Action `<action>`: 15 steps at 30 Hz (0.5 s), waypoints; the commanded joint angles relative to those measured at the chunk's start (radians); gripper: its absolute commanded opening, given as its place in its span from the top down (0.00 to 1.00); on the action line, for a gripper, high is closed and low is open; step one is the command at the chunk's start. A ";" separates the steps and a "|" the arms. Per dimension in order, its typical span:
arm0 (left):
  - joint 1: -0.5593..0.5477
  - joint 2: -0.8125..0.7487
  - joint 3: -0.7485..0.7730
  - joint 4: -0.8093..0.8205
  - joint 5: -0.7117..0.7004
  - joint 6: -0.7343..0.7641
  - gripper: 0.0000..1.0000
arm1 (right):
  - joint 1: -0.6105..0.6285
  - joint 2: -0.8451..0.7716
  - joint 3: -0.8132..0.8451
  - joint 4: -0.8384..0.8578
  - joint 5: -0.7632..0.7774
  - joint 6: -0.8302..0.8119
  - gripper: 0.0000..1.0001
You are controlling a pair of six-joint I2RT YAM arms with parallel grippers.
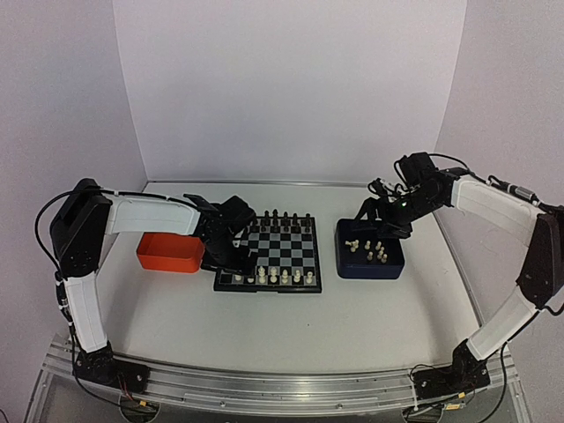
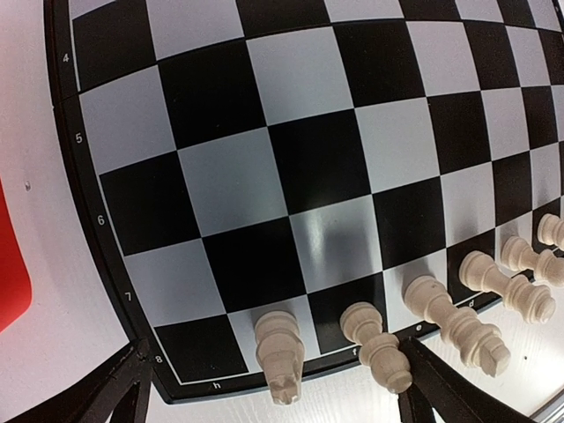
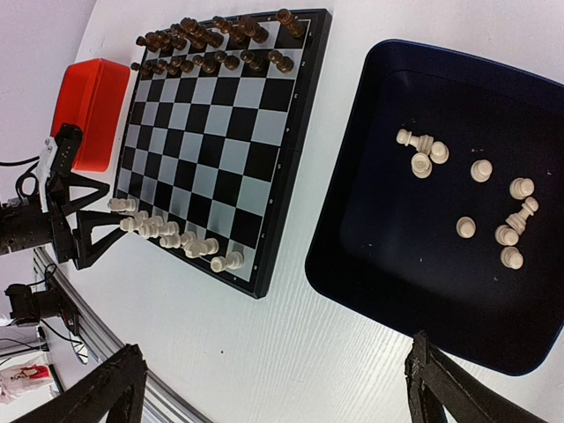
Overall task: Set up the chess pieces on the board
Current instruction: Adjust the chess piece on the chessboard.
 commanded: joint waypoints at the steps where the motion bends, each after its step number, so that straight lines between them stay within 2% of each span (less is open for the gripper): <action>1: 0.003 0.010 0.035 -0.038 -0.040 0.008 0.06 | -0.007 -0.006 0.012 -0.002 -0.015 -0.001 0.02; 12: 0.003 -0.046 0.042 0.052 0.012 0.044 0.05 | -0.007 -0.008 0.013 -0.003 -0.021 -0.002 0.02; 15: 0.003 -0.071 0.058 0.039 -0.013 0.045 0.05 | -0.007 -0.009 0.012 -0.002 -0.023 -0.002 0.02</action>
